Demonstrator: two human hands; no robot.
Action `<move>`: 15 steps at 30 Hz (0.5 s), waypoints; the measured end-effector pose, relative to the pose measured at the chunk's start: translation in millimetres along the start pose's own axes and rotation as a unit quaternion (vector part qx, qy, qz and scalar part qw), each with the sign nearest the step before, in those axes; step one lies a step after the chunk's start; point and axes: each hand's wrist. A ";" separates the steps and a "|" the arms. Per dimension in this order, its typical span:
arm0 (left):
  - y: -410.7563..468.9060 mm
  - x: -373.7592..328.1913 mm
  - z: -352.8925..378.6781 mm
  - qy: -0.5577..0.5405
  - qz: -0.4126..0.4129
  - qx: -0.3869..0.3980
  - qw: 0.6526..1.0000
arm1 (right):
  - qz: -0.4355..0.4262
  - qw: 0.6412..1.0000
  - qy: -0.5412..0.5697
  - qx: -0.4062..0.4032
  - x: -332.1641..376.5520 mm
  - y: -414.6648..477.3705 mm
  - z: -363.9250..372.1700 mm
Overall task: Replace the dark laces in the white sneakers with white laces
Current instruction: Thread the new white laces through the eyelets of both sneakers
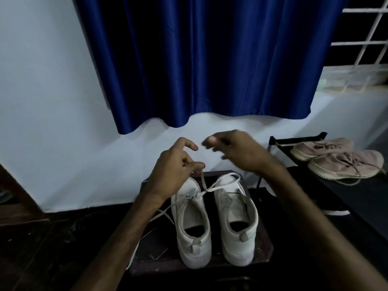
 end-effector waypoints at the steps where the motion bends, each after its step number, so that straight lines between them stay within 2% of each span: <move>1: 1.5 1.3 3.6 -0.015 -0.001 -0.011 1.000 | -0.017 0.996 0.073 0.048 1.7 -0.9 9.5; 3: 6.1 6.3 10.4 -0.031 -0.004 -0.034 0.999 | -0.021 0.975 0.203 0.092 -8.1 -6.4 27.6; 6: 11.5 16.5 17.9 -0.048 -0.032 -0.025 0.998 | 0.012 0.939 0.338 0.065 -26.8 -14.0 43.4; 10: 14.4 24.9 26.3 -0.093 -0.075 -0.035 0.992 | 0.036 0.917 0.396 0.031 -44.2 -20.1 49.4; 15: 11.0 37.2 30.3 -0.103 -0.097 0.000 0.990 | 0.029 0.929 0.364 0.065 -53.5 -17.8 53.0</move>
Point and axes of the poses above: each hand's wrist, its own y-axis towards the middle knuckle, its own z-axis out of the palm, x = y × z, and after that the axes turned 13 degrees about -z, right-handed
